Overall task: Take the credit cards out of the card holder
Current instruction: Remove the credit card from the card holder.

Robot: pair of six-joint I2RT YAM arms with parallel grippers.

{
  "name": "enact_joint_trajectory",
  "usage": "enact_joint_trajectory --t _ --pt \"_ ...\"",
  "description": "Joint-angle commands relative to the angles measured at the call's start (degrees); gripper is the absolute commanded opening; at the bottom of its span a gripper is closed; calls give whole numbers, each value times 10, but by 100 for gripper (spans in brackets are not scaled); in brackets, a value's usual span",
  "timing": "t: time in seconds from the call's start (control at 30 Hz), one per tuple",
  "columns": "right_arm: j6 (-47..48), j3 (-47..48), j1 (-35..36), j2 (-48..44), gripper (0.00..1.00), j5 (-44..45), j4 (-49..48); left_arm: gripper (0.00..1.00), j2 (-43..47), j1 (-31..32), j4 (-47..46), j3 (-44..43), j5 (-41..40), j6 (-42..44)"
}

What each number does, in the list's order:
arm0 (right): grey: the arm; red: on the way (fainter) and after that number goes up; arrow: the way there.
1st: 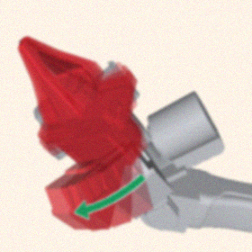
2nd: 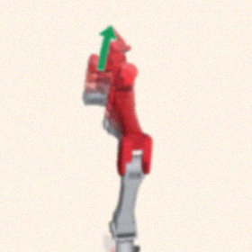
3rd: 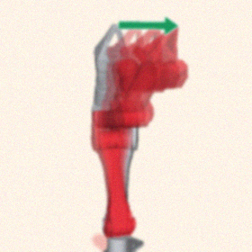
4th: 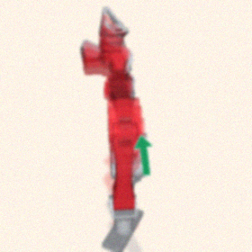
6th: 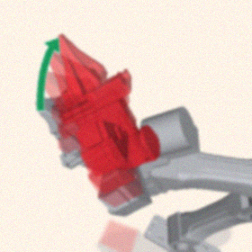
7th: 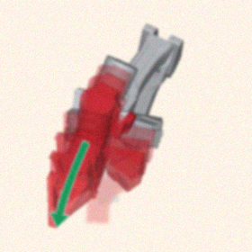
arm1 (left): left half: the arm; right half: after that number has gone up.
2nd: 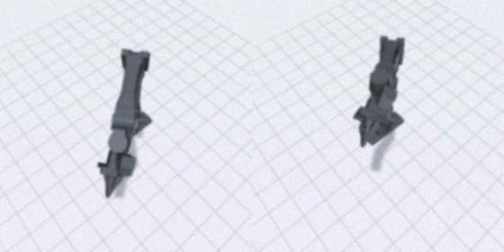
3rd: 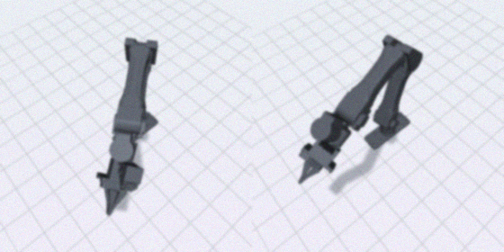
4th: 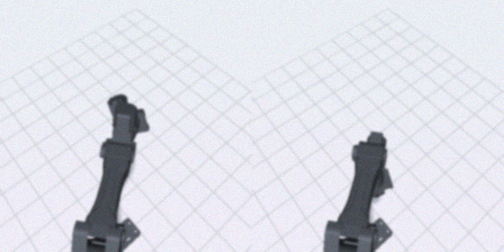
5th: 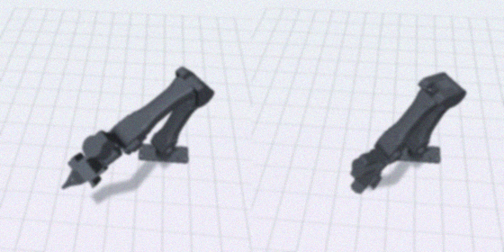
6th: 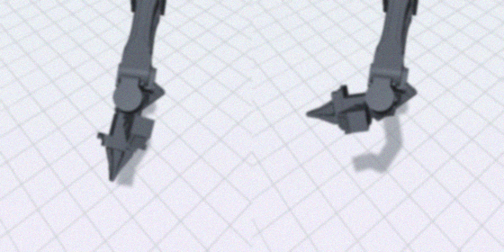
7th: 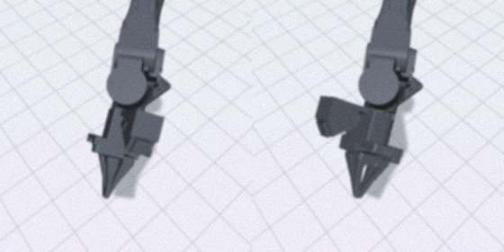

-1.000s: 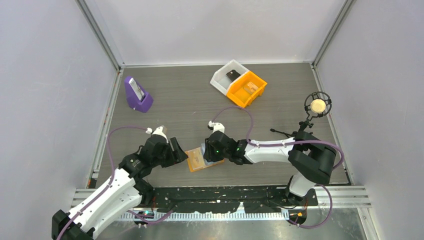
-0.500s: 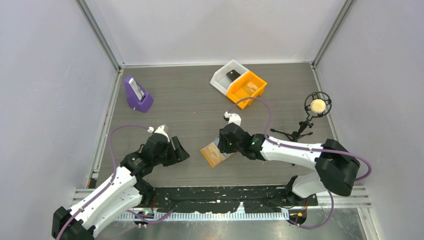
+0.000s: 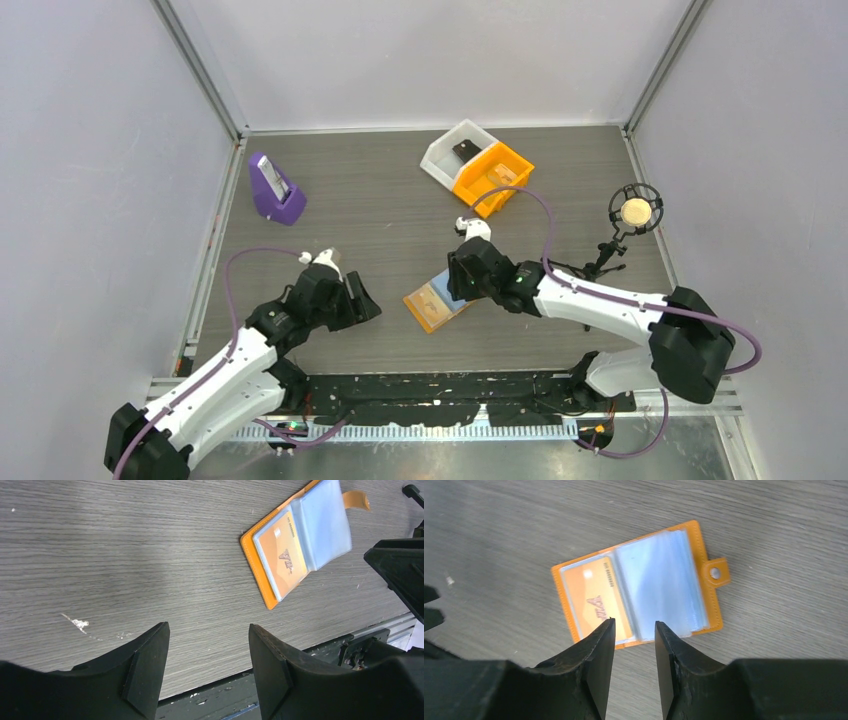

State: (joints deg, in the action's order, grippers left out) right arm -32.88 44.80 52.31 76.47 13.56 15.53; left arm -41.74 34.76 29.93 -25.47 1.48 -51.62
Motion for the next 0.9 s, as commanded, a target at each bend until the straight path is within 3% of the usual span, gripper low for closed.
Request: enact_joint_trajectory --t 0.0,0.2,0.4,0.87 --pt "58 26 -5 -19 41 -71 -48 62 3 0 -53 -8 20 13" --pt "72 21 -32 33 39 -196 -95 62 -18 -1 -97 4 52 6" --pt "77 28 -35 88 40 -221 -101 62 -37 -1 -126 16 62 -6" --pt "74 36 -36 163 44 -228 -116 62 -15 -1 -95 26 22 -6"
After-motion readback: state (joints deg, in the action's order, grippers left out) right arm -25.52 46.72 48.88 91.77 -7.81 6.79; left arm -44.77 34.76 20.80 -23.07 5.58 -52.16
